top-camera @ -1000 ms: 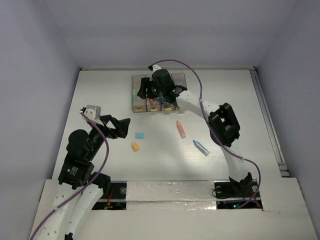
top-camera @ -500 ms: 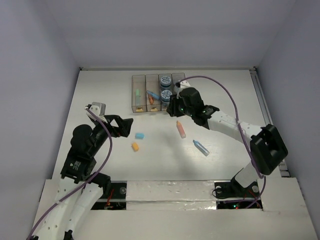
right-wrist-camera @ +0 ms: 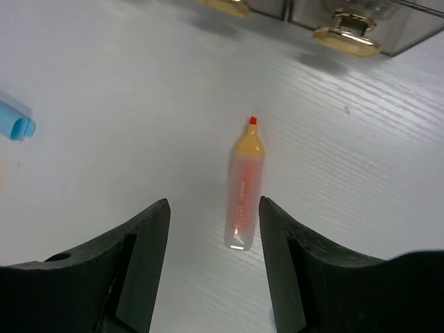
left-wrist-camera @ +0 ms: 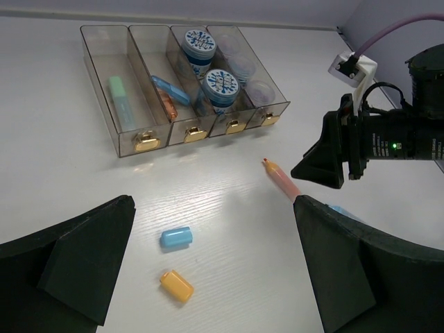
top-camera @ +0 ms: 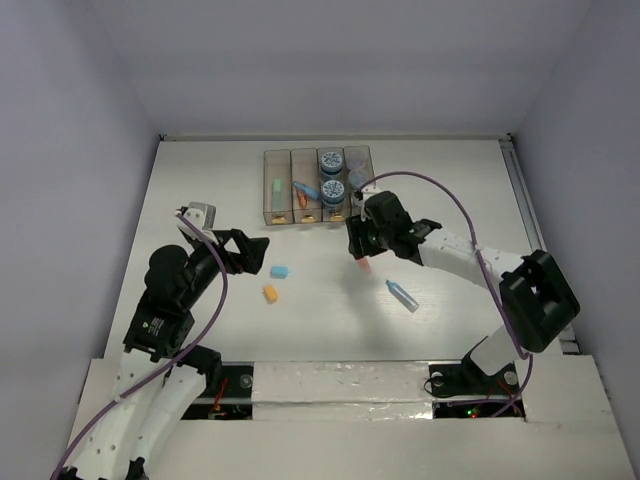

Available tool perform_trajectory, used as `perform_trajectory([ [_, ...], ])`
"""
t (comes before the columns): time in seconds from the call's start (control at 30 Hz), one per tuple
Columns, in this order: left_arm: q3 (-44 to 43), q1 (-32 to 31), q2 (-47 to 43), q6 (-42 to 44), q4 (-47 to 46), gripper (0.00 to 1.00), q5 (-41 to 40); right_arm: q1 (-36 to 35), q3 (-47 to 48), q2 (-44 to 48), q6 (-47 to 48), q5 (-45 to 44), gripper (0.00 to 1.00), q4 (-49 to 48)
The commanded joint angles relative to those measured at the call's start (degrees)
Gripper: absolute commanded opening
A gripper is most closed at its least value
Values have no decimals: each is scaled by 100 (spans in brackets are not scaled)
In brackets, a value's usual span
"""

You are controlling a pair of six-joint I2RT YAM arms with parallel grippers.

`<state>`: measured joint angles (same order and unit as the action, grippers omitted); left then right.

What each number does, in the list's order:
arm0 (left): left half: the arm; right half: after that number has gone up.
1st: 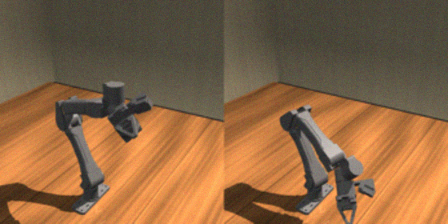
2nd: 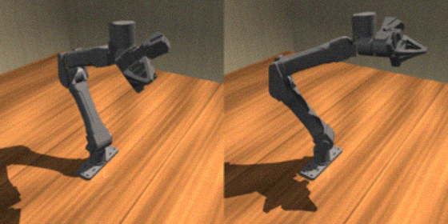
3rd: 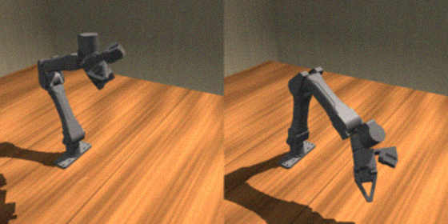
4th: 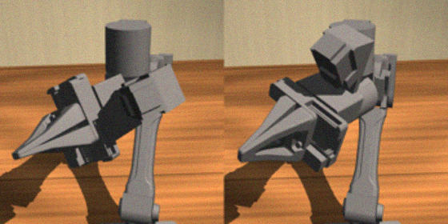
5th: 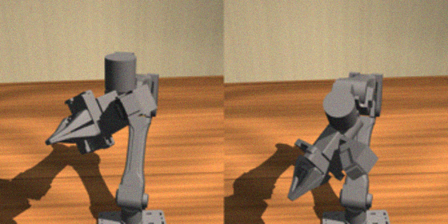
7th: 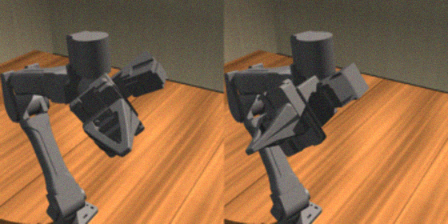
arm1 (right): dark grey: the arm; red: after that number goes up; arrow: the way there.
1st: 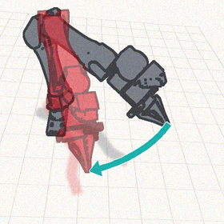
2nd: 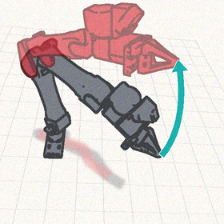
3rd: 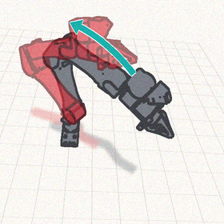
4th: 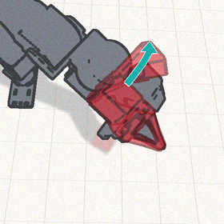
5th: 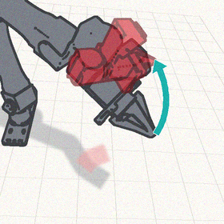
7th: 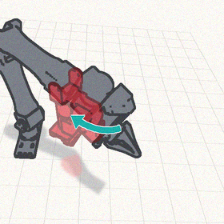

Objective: Sort the stationery into containers
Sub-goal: Pick up the pen from the center of the board.

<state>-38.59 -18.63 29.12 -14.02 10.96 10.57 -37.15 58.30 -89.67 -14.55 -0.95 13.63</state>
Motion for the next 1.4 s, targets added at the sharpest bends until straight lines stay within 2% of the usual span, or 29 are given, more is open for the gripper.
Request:
perform_trajectory([
  [0.0, -105, -18, 14, 5, -261, 99, 103, -293, 242, -15, 497, 255, 61, 322],
  [0.17, -79, -18, -30, -13, -261, 99, 86, -293, 190, 221, 296, -606, 61, 903],
  [0.27, -96, -18, 23, -4, -279, 99, 173, -293, 120, 371, -81, -1037, 61, 1729],
  [0.3, -96, -18, 41, -4, -287, 99, 200, -293, 76, 415, -205, -1126, 61, 2096],
  [0.4, -105, -18, 85, 5, -288, 99, 270, -232, -108, 625, -575, -1031, 61, 2390],
  [0.43, -96, -18, 85, 5, -296, 99, 279, -232, -152, 687, -610, -978, 62, 2416],
  [0.47, -105, -18, 59, 5, -305, 99, 279, -179, -161, 714, -759, -1082, 71, 2486],
  [0.57, -96, -18, 14, 5, -305, 99, 297, -21, -118, 600, -857, -1101, 83, 2838],
  [0.7, -96, -70, -47, 5, -305, 99, 297, 243, -179, 301, -778, -653, 85, 2944],
  [0.83, -114, -123, -82, 13, -296, 99, 270, 375, -161, 64, -611, -327, 83, 2882],
  [0.9, -114, -184, -117, 5, -288, 99, 262, 436, -118, -121, -584, -274, 79, 2900],
  [1.03, -123, -185, -179, 22, -279, 99, 244, 489, -108, -279, -532, -116, 76, 2874],
  [1.17, -140, -237, -223, 22, -261, 99, 200, 489, -223, -420, -505, 287, 69, 2830],
  [1.37, -158, -290, -276, 31, -235, 99, 147, 489, -354, -482, -654, 341, 58, 2698],
])
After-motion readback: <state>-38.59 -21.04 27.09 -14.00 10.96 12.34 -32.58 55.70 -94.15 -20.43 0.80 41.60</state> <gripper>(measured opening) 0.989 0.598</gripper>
